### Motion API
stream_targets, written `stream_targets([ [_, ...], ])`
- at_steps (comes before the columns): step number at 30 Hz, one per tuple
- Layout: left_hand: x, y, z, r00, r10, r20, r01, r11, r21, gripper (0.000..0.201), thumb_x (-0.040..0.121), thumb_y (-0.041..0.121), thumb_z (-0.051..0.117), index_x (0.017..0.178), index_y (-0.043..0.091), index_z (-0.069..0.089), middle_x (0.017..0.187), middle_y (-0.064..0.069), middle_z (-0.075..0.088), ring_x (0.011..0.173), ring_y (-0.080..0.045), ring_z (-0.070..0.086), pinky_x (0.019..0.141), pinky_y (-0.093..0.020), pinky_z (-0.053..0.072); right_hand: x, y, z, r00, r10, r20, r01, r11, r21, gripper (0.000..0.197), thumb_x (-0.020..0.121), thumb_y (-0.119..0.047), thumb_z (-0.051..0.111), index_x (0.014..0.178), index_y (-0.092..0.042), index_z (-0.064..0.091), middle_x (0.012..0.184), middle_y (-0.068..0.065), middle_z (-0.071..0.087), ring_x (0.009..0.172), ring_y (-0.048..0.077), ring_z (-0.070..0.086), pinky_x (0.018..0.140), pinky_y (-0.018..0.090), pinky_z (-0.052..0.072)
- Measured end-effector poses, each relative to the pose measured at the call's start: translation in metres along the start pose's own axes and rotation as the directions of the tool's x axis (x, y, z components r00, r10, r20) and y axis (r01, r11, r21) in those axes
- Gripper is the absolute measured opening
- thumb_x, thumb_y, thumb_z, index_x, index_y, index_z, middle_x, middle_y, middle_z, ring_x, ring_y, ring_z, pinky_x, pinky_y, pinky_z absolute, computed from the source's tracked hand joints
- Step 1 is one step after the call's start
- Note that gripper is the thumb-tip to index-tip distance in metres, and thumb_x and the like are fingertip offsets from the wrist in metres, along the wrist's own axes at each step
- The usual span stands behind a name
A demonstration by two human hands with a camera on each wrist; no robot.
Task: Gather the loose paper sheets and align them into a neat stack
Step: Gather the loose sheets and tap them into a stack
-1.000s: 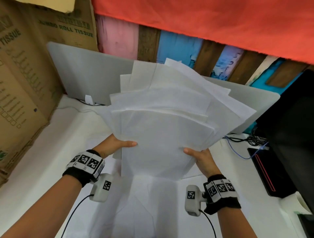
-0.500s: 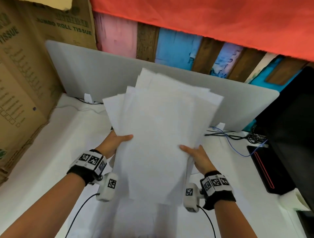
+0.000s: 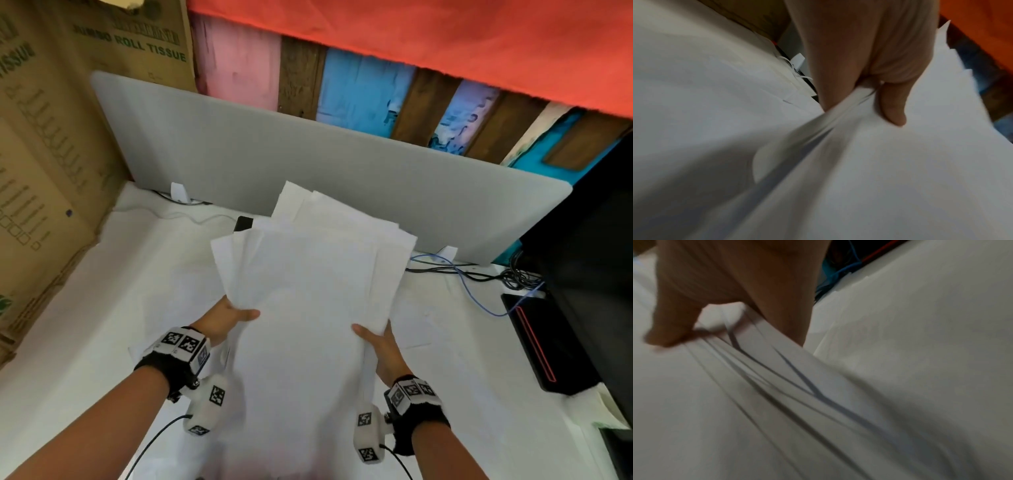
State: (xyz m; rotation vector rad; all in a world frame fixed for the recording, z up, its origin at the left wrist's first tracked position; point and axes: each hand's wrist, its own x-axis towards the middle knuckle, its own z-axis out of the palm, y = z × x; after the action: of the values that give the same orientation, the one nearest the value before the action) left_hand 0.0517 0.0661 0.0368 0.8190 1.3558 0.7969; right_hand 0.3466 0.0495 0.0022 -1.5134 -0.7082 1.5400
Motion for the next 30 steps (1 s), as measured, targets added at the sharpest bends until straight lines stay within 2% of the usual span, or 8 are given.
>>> stream_targets([
  [2, 0.001, 0.002, 0.000, 1.000, 0.001, 0.011, 0.000, 0.998, -0.057, 0.048, 0.083, -0.009, 0.057, 0.129, 0.003, 0.048, 0.126, -0.017, 0.056, 0.121, -0.035, 0.050, 0.108, -0.052, 0.033, -0.002, -0.004, 0.001, 0.995, 0.044, 0.092, -0.051, 0.997, 0.066, 0.099, 0.038, -0.040, 0.093, 0.126, -0.014, 0.055, 0.119, 0.008, 0.065, 0.113, 0.026, 0.059, 0.103, 0.046, 0.042],
  [5, 0.000, 0.005, 0.001, 0.999, 0.023, 0.037, -0.019, 0.995, -0.093, 0.046, 0.081, -0.006, 0.062, 0.124, 0.007, 0.051, 0.114, -0.011, 0.063, 0.119, -0.034, 0.052, 0.104, -0.048, 0.038, -0.006, -0.015, 0.002, 0.988, 0.067, 0.142, -0.069, 0.998, 0.010, 0.083, 0.030, -0.036, 0.095, 0.103, -0.009, 0.067, 0.107, 0.013, 0.070, 0.099, 0.025, 0.067, 0.091, 0.040, 0.052],
  [9, -0.010, 0.026, 0.003, 0.982, 0.161, 0.100, -0.162, 0.987, 0.002, 0.061, 0.060, 0.025, 0.085, 0.113, 0.018, 0.056, 0.097, 0.013, 0.069, 0.099, -0.007, 0.063, 0.091, -0.027, 0.050, -0.014, -0.047, 0.008, 0.993, -0.113, 0.044, 0.118, 0.980, -0.158, 0.050, 0.057, -0.014, 0.085, 0.103, -0.007, 0.065, 0.106, 0.012, 0.069, 0.095, 0.022, 0.067, 0.094, 0.041, 0.050],
  [12, -0.017, 0.061, 0.006, 0.944, 0.330, 0.013, -0.330, 0.944, 0.007, 0.047, 0.082, 0.006, 0.065, 0.126, 0.014, 0.049, 0.107, 0.012, 0.063, 0.092, 0.003, 0.063, 0.093, -0.024, 0.048, -0.027, -0.086, 0.014, 0.944, -0.330, -0.027, 0.324, 0.938, -0.124, 0.033, 0.069, -0.004, 0.078, 0.098, -0.011, 0.065, 0.095, 0.003, 0.069, 0.081, 0.009, 0.068, 0.078, 0.023, 0.055],
  [15, -0.024, 0.088, 0.008, 0.893, 0.450, 0.024, -0.450, 0.893, 0.020, 0.044, 0.083, 0.001, 0.061, 0.124, 0.013, 0.050, 0.104, 0.014, 0.064, 0.088, 0.009, 0.063, 0.073, -0.008, 0.049, -0.039, -0.113, 0.018, 0.872, -0.487, -0.051, 0.480, 0.871, -0.105, 0.034, 0.075, -0.001, 0.072, 0.106, -0.008, 0.061, 0.098, -0.001, 0.068, 0.086, 0.007, 0.066, 0.081, 0.018, 0.053],
  [17, -0.026, 0.092, 0.011, 0.887, 0.459, 0.049, -0.460, 0.888, 0.011, 0.047, 0.080, 0.003, 0.065, 0.124, 0.013, 0.050, 0.096, 0.019, 0.069, 0.089, 0.008, 0.063, 0.072, -0.007, 0.049, -0.042, -0.116, 0.023, 0.854, -0.520, -0.021, 0.514, 0.849, -0.123, 0.032, 0.075, 0.002, 0.071, 0.103, -0.011, 0.062, 0.097, -0.002, 0.067, 0.085, 0.004, 0.066, 0.078, 0.016, 0.053],
  [22, -0.028, 0.078, 0.014, 0.891, 0.431, 0.144, -0.436, 0.900, 0.006, 0.087, 0.038, 0.056, 0.086, 0.114, 0.028, 0.054, 0.104, 0.019, 0.069, 0.101, 0.000, 0.063, 0.081, -0.013, 0.051, -0.044, -0.104, 0.024, 0.868, -0.494, 0.045, 0.496, 0.861, -0.115, 0.046, 0.074, 0.005, 0.071, 0.113, -0.015, 0.057, 0.107, 0.000, 0.066, 0.092, 0.002, 0.065, 0.080, 0.013, 0.051],
  [30, -0.026, 0.101, 0.032, 0.821, 0.566, 0.077, -0.563, 0.824, -0.060, 0.060, 0.054, 0.023, 0.081, 0.108, 0.022, 0.056, 0.094, 0.017, 0.071, 0.094, 0.000, 0.065, 0.076, -0.013, 0.050, -0.045, -0.136, 0.045, 0.829, -0.557, 0.037, 0.557, 0.830, 0.016, 0.055, 0.055, -0.014, 0.078, 0.107, -0.016, 0.060, 0.101, -0.001, 0.068, 0.089, 0.010, 0.067, 0.076, 0.023, 0.054],
])
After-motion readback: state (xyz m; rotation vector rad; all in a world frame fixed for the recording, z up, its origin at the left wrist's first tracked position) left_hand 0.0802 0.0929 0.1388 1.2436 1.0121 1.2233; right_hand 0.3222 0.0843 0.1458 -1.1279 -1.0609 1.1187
